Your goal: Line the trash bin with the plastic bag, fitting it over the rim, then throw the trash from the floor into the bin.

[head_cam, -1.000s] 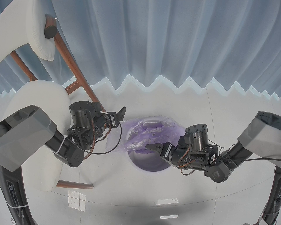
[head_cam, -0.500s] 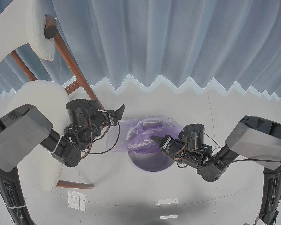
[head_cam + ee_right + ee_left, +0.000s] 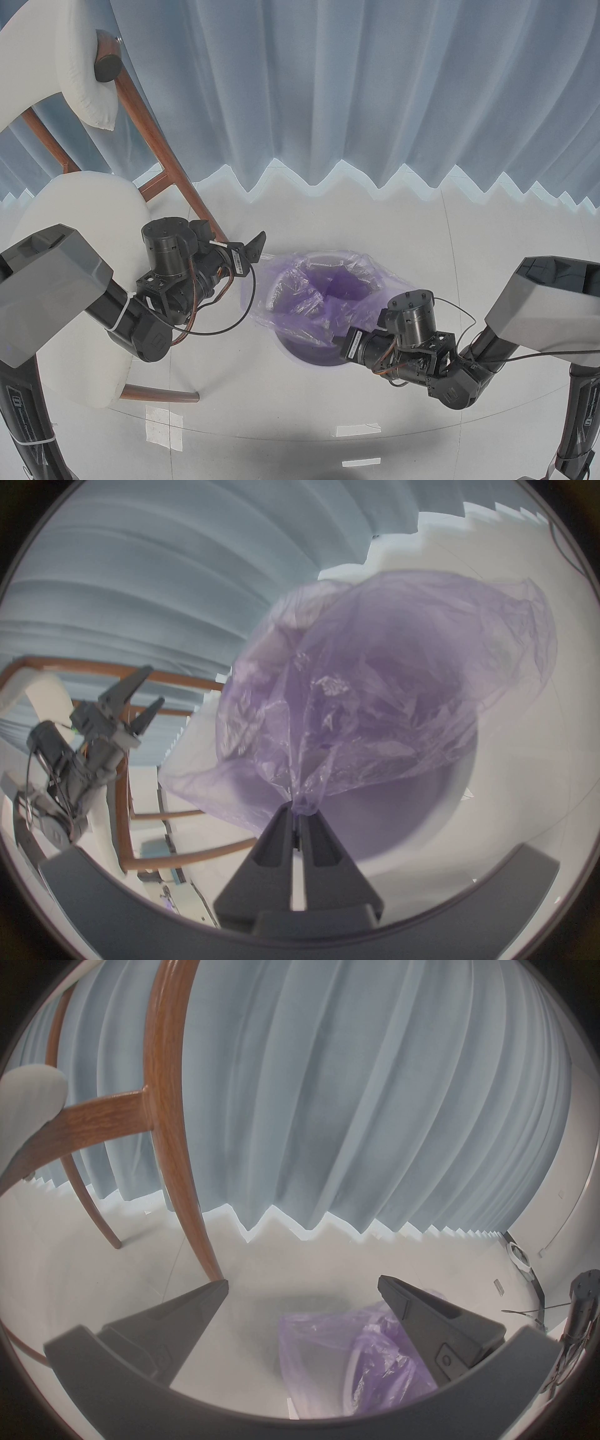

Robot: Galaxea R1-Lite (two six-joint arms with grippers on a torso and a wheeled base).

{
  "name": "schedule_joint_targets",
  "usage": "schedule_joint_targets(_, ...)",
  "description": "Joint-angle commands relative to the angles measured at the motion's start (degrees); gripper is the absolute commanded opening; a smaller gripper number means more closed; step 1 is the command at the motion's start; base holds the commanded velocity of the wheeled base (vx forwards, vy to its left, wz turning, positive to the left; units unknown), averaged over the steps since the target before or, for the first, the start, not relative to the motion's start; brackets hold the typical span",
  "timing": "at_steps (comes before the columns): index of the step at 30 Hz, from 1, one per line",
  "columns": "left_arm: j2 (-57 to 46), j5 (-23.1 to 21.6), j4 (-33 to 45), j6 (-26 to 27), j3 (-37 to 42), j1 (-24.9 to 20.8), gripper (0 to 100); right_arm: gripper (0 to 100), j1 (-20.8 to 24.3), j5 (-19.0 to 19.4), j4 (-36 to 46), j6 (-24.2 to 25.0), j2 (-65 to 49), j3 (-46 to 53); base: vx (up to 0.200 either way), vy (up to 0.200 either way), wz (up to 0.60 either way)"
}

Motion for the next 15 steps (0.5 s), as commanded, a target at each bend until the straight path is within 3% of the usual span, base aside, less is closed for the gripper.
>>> schedule_joint_targets(1, 0.2, -0.08, 0.16, 0.11, 2.05, -0.16, 100, 0, 2.12, 0.12, 1.56, -0.68, -0.76, 2.83, 0.0, 0.0, 0.0)
schedule_joint_targets(5, 0.38, -0.34, 0.24, 0.64, 4.51, -0.6, 100, 0, 3.26, 0.3, 4.28, -0.68, -1.73, 3.1, 0.0, 0.0, 0.0)
schedule_joint_targets(8, -0.15, -2.89, -0.02, 2.66, 7.41, -1.04, 100, 0, 4.14, 0.3, 4.55, -0.68, -3.05, 3.36, 0.0, 0.0, 0.0)
schedule_joint_targets(15, -4.54, -7.81, 2.0, 1.61, 9.78, -1.04, 100, 0, 5.2, 0.3, 4.72, -0.68, -8.5, 4.15, 0.0, 0.0, 0.0)
